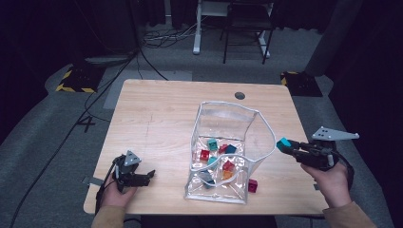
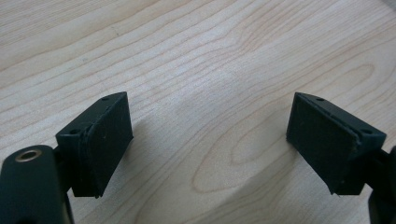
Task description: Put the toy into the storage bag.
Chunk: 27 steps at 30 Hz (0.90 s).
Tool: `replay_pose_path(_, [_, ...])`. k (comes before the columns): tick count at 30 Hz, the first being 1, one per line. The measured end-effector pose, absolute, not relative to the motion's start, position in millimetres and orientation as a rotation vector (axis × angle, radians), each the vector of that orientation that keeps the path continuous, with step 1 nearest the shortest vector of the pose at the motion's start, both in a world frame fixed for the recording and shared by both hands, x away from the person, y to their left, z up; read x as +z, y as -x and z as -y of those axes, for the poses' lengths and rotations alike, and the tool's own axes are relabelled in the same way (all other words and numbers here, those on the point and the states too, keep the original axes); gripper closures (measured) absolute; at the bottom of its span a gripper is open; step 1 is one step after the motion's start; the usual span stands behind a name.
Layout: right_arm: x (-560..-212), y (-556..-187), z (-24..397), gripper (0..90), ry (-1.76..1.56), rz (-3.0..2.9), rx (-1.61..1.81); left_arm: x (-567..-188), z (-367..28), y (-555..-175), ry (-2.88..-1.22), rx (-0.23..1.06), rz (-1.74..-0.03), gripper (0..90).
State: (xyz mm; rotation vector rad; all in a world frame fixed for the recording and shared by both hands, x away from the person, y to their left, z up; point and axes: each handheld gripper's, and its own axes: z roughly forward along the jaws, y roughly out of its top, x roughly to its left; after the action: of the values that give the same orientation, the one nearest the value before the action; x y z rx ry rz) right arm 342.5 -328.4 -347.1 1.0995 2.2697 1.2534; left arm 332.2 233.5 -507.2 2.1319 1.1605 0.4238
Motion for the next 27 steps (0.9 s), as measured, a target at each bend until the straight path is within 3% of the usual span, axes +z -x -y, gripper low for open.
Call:
replay_pose_path(16, [-294,-338,330,67.0,-1.032,-2.203,1.349,-507,-233,-332,-2.132,0.424,-1.162,14.5])
replay_pose_path(27, [-272,-346,306,67.0,-0.944,-2.222,1.377,-507,-234,-332,-2.132,0.423,-1.162,14.5])
